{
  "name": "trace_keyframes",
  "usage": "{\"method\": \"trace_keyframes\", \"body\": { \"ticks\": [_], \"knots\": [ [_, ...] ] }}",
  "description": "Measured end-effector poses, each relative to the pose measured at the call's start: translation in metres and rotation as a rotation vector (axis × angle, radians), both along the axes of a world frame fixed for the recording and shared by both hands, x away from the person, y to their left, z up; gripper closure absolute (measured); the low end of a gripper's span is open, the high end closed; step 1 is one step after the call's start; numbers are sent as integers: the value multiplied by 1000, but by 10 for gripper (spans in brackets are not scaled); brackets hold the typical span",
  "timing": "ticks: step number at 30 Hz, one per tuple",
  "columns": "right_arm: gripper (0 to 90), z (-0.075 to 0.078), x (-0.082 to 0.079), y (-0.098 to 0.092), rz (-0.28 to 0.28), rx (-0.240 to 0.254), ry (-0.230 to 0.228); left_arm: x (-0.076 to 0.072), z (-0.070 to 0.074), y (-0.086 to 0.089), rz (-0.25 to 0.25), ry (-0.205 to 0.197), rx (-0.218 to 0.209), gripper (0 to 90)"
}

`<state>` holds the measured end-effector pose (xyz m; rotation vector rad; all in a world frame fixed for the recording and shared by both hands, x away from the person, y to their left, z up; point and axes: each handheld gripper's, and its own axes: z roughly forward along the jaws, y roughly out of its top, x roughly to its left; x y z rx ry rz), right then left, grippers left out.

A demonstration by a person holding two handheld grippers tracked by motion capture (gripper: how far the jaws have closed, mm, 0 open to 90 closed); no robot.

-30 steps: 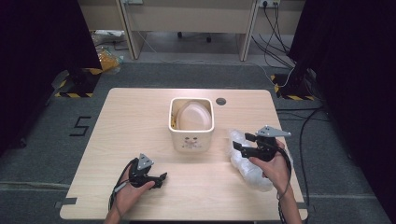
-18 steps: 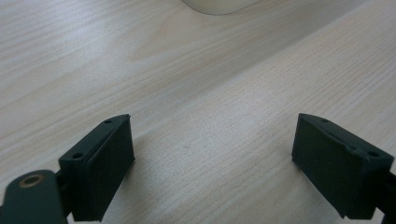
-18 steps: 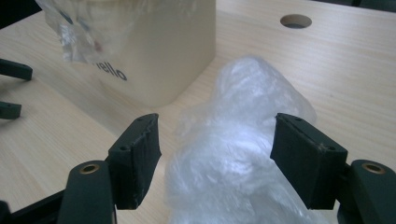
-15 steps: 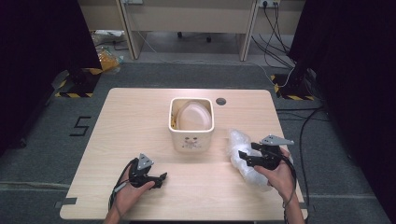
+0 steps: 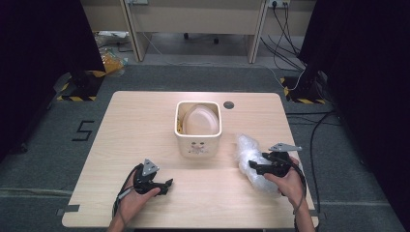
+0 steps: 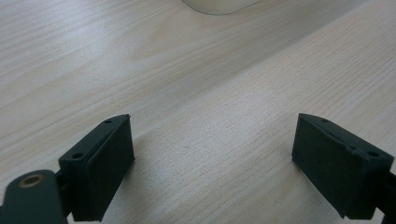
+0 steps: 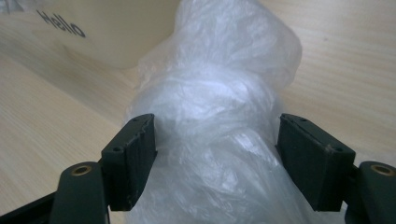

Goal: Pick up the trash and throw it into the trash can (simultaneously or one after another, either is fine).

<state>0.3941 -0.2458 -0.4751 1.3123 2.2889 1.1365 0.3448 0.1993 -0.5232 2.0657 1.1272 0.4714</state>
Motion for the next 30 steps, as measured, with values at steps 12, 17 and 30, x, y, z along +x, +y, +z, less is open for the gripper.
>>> {"method": "trace_keyframes", "body": {
  "ticks": [12, 17, 30],
  "knots": [
    [320, -14, 4, -1, -5, 76, 56, 0, 0, 0, -3, 1, 4, 120],
    [371, -16, 3, 0, -8, 79, 62, 0, 0, 0, -3, 1, 3, 120],
    [658, -3, -2, 2, 40, 55, -2, 0, 0, 0, -3, 1, 3, 120]
  ]
}}
